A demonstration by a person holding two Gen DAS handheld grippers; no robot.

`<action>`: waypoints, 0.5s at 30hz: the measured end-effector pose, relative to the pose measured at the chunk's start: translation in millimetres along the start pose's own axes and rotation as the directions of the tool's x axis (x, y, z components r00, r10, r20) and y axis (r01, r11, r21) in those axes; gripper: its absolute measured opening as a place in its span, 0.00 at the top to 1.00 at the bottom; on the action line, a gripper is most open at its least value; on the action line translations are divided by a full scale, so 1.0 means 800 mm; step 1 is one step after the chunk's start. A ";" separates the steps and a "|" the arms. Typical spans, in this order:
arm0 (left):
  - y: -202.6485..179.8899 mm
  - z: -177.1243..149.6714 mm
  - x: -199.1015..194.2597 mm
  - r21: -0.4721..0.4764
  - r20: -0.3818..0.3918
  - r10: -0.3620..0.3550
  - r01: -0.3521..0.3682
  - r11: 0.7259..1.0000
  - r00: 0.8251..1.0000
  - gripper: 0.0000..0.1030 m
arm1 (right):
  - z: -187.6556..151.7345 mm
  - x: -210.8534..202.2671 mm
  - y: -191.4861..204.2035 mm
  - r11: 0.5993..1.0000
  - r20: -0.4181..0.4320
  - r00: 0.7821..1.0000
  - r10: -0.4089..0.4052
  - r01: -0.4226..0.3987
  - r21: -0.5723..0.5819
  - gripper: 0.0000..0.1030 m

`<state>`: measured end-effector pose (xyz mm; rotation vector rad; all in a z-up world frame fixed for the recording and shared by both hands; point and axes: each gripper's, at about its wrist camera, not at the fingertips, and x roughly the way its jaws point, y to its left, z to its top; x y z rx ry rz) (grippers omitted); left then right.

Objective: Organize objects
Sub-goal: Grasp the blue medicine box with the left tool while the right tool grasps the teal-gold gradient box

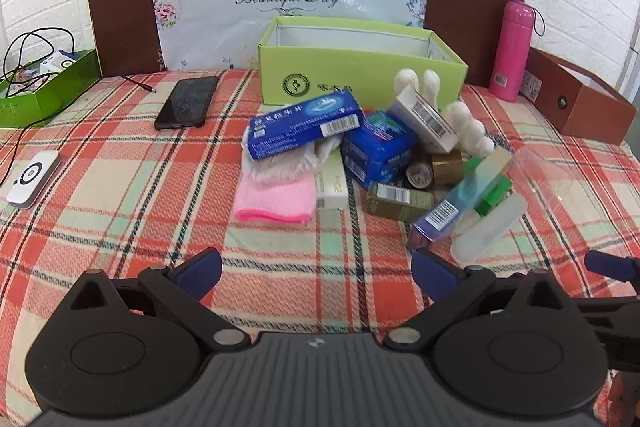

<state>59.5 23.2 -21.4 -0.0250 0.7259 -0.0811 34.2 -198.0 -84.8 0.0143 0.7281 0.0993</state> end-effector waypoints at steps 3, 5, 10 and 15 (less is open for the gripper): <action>0.017 0.013 0.008 -0.028 0.004 0.031 -0.031 0.999 1.000 0.00 | 0.010 0.010 0.007 0.999 0.018 1.000 0.020 -0.020 0.031 0.00; 0.027 0.025 0.013 -0.039 0.010 0.046 -0.045 0.998 0.999 0.00 | 0.018 0.021 0.014 0.998 0.032 0.999 0.042 -0.044 0.043 0.00; 0.037 0.068 0.028 0.012 0.072 0.010 -0.011 1.000 0.997 0.00 | 0.039 0.053 0.038 0.994 0.046 0.994 0.098 -0.100 0.048 0.02; 0.041 0.136 0.070 0.094 0.090 -0.141 0.133 0.987 0.986 0.00 | 0.054 0.083 0.057 0.995 0.049 0.995 0.087 -0.088 0.036 0.04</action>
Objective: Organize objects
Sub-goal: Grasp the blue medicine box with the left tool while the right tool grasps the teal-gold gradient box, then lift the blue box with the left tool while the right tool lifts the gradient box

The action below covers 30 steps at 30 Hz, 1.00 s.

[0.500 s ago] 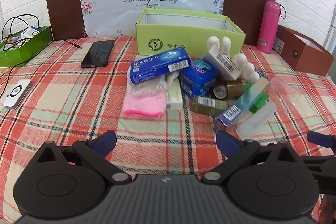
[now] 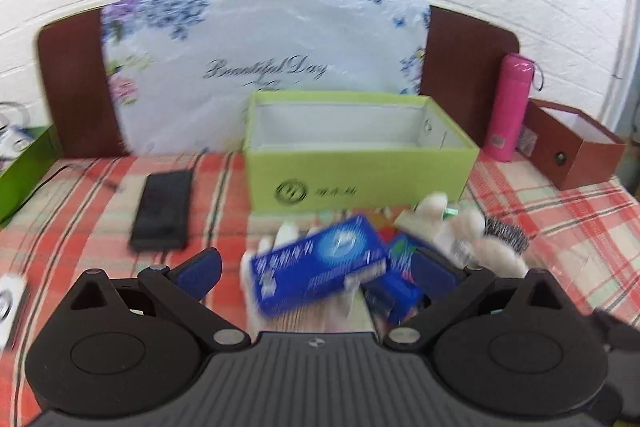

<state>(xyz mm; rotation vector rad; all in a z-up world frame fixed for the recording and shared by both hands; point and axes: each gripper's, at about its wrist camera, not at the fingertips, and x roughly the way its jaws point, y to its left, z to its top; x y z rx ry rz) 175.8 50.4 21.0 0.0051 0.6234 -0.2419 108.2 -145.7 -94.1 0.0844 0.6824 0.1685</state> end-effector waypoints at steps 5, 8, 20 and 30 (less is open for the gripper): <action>0.020 0.040 0.070 -0.036 -0.027 -0.010 0.009 0.999 1.000 0.00 | 0.002 0.020 0.001 0.999 0.009 0.999 -0.044 0.044 0.000 0.15; 0.030 0.041 0.102 -0.058 -0.070 -0.027 0.023 0.998 0.997 0.00 | -0.001 0.031 -0.005 0.998 -0.043 0.997 -0.060 0.059 -0.011 0.31; 0.013 -0.063 0.050 0.034 -0.194 -0.117 0.126 0.991 0.974 0.01 | -0.017 -0.020 -0.069 1.000 -0.048 0.999 0.003 -0.002 0.019 0.67; -0.013 -0.111 -0.010 0.012 -0.242 -0.211 0.221 0.975 0.947 0.01 | -0.049 -0.077 -0.083 0.999 -0.081 0.997 0.010 -0.014 -0.051 0.79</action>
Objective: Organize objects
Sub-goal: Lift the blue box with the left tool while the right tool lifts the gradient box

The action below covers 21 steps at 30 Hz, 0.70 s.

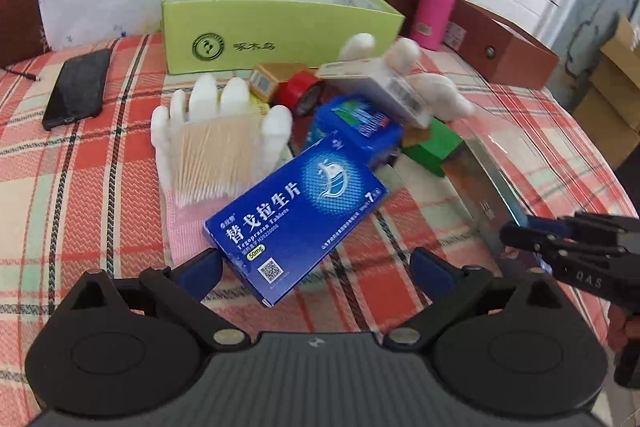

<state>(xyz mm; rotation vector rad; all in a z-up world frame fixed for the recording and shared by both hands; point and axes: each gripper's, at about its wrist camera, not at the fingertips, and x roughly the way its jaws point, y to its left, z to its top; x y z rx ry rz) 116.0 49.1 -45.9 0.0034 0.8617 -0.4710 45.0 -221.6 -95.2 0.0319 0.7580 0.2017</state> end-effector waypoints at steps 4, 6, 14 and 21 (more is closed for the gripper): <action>-0.012 0.008 -0.015 0.056 0.055 0.052 -0.055 0.997 0.997 0.01 | -0.004 -0.008 0.003 1.000 0.025 1.000 0.010 -0.010 -0.003 0.74; -0.019 0.016 -0.018 0.084 0.087 0.054 -0.062 0.995 0.995 0.01 | -0.005 -0.009 0.008 1.000 0.036 0.999 0.008 -0.007 -0.018 0.62; -0.058 -0.007 0.051 0.226 0.019 0.144 -0.145 0.963 0.989 0.00 | -0.012 -0.005 0.001 1.000 0.011 1.000 -0.001 0.001 0.008 0.60; -0.076 -0.003 0.049 0.274 0.053 0.206 -0.213 0.938 0.977 0.27 | -0.009 0.002 -0.005 1.000 0.010 1.000 -0.016 0.017 -0.014 0.57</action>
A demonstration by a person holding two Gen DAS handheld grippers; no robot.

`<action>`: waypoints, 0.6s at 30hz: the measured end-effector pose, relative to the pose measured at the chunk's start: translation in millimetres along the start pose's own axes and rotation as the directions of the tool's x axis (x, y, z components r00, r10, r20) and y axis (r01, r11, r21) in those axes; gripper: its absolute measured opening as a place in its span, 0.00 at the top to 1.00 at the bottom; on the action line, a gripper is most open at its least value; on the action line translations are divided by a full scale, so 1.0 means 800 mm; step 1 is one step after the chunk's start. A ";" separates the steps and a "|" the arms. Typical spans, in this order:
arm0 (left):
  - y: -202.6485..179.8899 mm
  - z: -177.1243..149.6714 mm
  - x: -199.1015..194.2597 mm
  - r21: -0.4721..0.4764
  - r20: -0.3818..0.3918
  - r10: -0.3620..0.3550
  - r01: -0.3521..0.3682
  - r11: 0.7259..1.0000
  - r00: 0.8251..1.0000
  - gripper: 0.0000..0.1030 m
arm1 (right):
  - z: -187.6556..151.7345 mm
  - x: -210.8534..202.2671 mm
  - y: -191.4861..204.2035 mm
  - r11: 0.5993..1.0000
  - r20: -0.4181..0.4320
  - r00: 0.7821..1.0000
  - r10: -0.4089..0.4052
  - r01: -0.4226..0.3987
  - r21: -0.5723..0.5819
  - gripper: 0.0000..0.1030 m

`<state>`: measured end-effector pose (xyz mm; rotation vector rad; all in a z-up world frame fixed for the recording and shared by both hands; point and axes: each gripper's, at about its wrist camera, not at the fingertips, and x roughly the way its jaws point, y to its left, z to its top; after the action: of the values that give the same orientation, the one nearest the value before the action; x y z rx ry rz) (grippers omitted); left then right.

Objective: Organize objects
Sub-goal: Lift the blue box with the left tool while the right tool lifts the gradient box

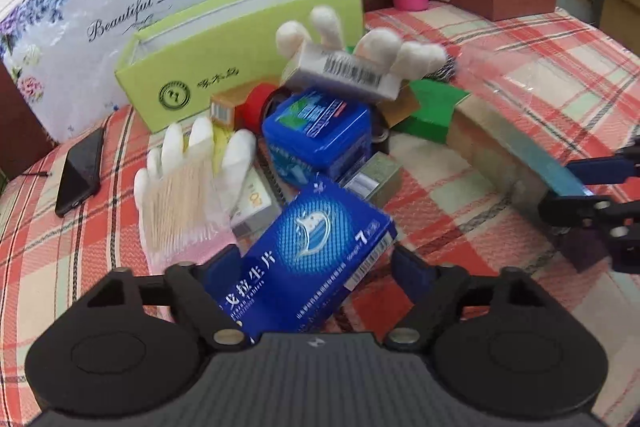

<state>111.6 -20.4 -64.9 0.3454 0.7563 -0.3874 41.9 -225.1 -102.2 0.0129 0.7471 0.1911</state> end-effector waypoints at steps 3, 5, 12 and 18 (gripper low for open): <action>0.005 0.007 0.001 -0.007 0.008 -0.020 0.020 1.000 1.000 0.29 | 0.004 0.008 0.004 1.000 -0.007 1.000 -0.001 0.001 -0.015 0.57; 0.007 0.011 0.011 -0.014 0.003 0.000 0.000 1.000 1.000 0.28 | 0.007 0.012 0.006 1.000 -0.004 1.000 -0.006 0.006 -0.024 0.57; 0.024 0.006 0.040 -0.112 -0.045 -0.021 0.016 0.994 0.999 0.25 | 0.012 0.022 0.003 1.000 -0.017 1.000 -0.001 0.001 -0.020 0.57; 0.028 0.001 0.025 -0.165 -0.063 -0.054 0.043 0.985 0.997 0.38 | 0.011 0.022 -0.001 1.000 -0.002 1.000 0.019 -0.019 -0.016 0.71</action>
<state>135.3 -5.6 -75.4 0.1862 0.8576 -0.3583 60.5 -222.1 -107.6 0.0046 0.7476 0.2148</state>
